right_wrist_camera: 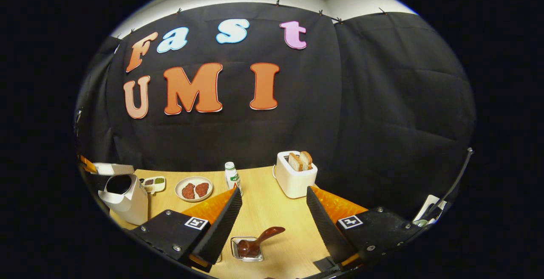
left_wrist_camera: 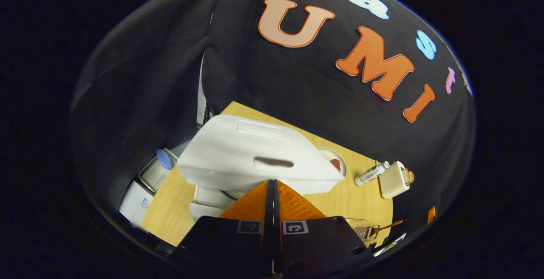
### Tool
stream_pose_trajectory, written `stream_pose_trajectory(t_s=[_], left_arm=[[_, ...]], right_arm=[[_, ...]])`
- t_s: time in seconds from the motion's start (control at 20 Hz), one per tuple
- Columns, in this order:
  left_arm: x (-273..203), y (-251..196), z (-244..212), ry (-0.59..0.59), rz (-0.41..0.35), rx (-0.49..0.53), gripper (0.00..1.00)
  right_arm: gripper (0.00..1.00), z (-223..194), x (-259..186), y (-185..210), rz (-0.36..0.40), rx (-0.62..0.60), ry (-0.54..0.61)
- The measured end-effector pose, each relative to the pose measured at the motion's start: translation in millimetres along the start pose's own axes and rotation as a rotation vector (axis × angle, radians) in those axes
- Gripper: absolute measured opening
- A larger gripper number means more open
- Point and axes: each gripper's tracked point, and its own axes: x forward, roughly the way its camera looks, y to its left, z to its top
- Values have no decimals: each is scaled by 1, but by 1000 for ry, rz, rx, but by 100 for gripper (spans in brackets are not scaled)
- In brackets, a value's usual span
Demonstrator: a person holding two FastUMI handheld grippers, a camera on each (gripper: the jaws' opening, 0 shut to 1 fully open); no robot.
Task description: Close the left gripper, press the button to open the rice cooker; take a wooden spoon from the chopstick holder with the right hand, scoop a spoonful of rice and pour it into the rice cooker, then put the wooden spoon back into the chopstick holder.
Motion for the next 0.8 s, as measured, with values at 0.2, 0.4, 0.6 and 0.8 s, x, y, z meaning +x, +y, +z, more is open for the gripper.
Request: stream_pose_trajectory(t_s=[0.2,0.4,0.6,0.8], left_arm=[[-36,-7,20,-154,6,85,4],[-74,-22,37,-312,28,177,5],[-102,-32,44,-428,70,228,5],[-126,-49,50,-521,60,280,11]], right_arm=[[95,-21,12,0,30,19,56],[95,-48,25,-2,47,60,138],[98,-72,37,2,71,82,206],[95,-100,48,-1,60,93,272]])
